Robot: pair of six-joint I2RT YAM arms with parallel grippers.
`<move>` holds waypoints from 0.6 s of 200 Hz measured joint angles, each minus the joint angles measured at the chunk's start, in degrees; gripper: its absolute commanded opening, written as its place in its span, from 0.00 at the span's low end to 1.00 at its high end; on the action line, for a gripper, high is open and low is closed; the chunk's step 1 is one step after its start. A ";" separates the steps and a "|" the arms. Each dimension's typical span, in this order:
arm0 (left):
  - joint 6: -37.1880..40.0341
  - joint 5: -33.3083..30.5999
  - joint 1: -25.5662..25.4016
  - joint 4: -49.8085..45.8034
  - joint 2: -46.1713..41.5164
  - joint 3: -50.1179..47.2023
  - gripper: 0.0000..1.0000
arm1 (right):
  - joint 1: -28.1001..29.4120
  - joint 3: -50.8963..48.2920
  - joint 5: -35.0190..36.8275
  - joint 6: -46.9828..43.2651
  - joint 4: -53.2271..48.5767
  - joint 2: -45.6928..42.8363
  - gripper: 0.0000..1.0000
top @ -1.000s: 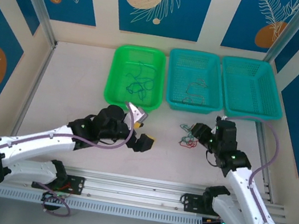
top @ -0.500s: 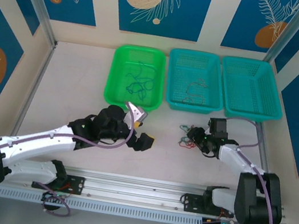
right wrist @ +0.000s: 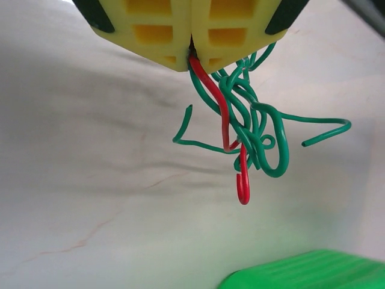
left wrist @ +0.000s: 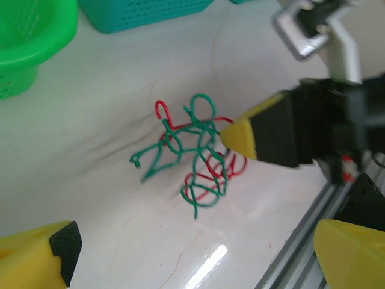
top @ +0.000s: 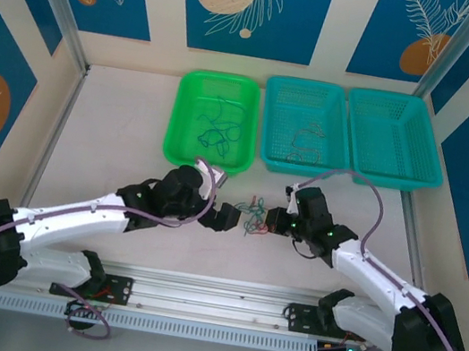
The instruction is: Untangle the cables
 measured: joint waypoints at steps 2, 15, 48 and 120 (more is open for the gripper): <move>-0.33 0.02 0.13 0.00 0.11 0.00 0.99 | 0.39 -0.07 0.02 0.00 0.00 -0.26 0.00; -1.92 0.04 0.90 0.26 0.98 -0.09 0.98 | 2.34 -0.37 -0.20 0.04 0.24 -1.77 0.00; -6.32 0.74 2.43 3.37 2.69 -2.38 0.77 | 4.61 -0.48 -1.25 1.70 1.95 -3.58 0.00; -13.40 4.13 5.11 9.64 3.72 -6.67 0.03 | 9.86 0.76 -4.28 7.72 6.67 -1.77 0.00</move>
